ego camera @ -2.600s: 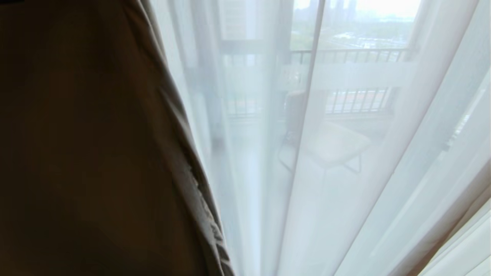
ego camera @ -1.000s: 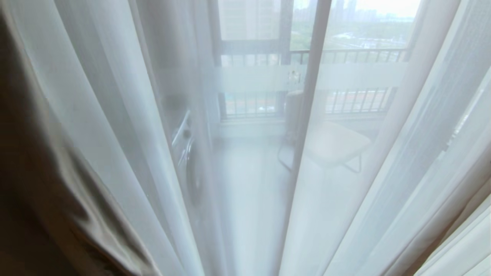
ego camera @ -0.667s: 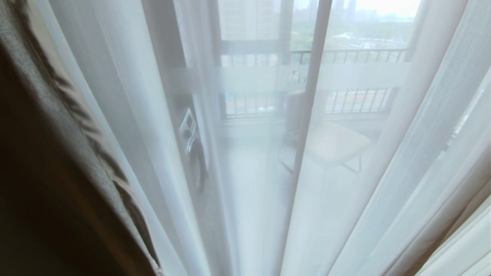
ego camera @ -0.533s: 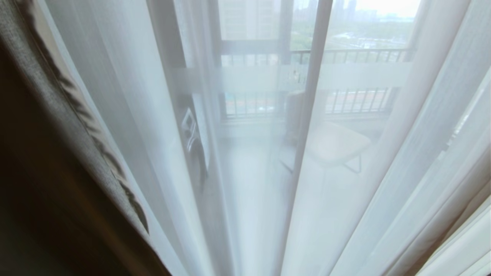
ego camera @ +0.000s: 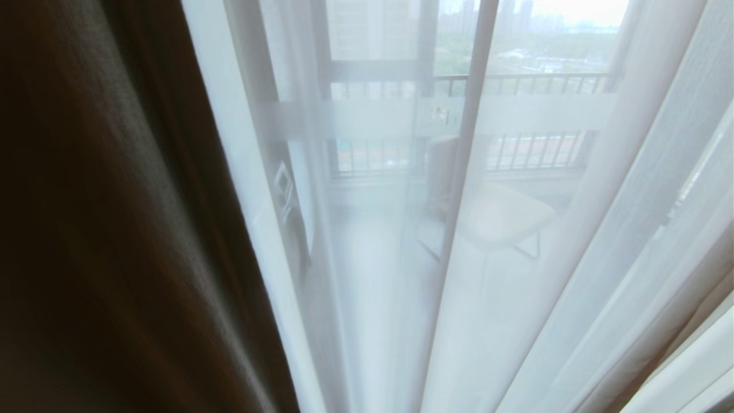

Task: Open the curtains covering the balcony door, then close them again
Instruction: Close the outer curtains on both sides

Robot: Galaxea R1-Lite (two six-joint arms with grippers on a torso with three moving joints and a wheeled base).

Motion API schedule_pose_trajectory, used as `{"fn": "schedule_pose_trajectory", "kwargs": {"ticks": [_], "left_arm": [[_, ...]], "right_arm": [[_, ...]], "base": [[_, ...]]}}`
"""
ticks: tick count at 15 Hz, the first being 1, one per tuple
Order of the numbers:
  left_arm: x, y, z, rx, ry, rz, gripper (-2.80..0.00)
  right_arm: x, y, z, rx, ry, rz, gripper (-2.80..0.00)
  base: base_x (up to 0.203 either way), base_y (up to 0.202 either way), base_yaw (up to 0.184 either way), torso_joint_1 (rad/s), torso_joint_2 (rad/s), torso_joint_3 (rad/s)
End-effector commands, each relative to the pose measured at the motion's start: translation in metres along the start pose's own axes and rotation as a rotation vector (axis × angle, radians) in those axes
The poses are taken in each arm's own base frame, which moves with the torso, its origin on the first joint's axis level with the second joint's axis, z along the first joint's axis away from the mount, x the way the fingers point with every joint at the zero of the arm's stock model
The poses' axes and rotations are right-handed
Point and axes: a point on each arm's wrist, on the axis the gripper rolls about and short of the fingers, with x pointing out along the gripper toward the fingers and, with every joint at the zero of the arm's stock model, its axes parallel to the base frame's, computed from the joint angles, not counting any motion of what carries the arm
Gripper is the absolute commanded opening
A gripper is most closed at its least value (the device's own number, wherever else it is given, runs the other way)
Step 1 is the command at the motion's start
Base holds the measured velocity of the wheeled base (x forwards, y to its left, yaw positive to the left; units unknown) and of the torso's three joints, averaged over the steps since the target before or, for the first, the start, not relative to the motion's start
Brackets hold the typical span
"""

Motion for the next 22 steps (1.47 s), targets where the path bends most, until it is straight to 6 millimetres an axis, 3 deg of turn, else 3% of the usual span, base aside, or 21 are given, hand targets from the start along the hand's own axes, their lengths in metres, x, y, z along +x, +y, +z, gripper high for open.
{"fn": "schedule_pose_trajectory", "kwargs": {"ticks": [1,8,13,14,15,22], "left_arm": [[-0.021,-0.006,0.001,0.01,-0.037,0.0,0.0],[-0.043,-0.011,-0.009,0.002,-0.028,0.001,0.0],[-0.044,-0.012,-0.011,0.002,-0.023,-0.016,0.0],[-0.044,-0.012,-0.011,0.002,-0.023,-0.016,-2.05],[-0.044,-0.012,-0.012,-0.001,-0.021,-0.017,-2.8],[-0.042,-0.011,-0.021,-0.004,0.01,-0.037,-2.8]], "right_arm": [[0.0,0.0,0.0,-0.001,0.0,0.001,-2.8],[0.0,0.0,0.0,-0.001,0.0,0.001,-2.8],[0.0,0.0,0.0,-0.001,0.0,0.001,-2.8],[0.0,0.0,0.0,-0.001,0.0,0.001,-2.8],[0.0,0.0,0.0,-0.001,0.0,0.001,-2.8],[0.0,0.0,0.0,-0.001,0.0,0.001,-2.8]], "base": [[0.0,0.0,0.0,0.0,0.0,0.0],[0.0,0.0,0.0,0.0,0.0,0.0],[0.0,0.0,0.0,0.0,0.0,0.0],[0.0,0.0,0.0,0.0,0.0,0.0],[0.0,0.0,0.0,0.0,0.0,0.0],[0.0,0.0,0.0,0.0,0.0,0.0]]}}
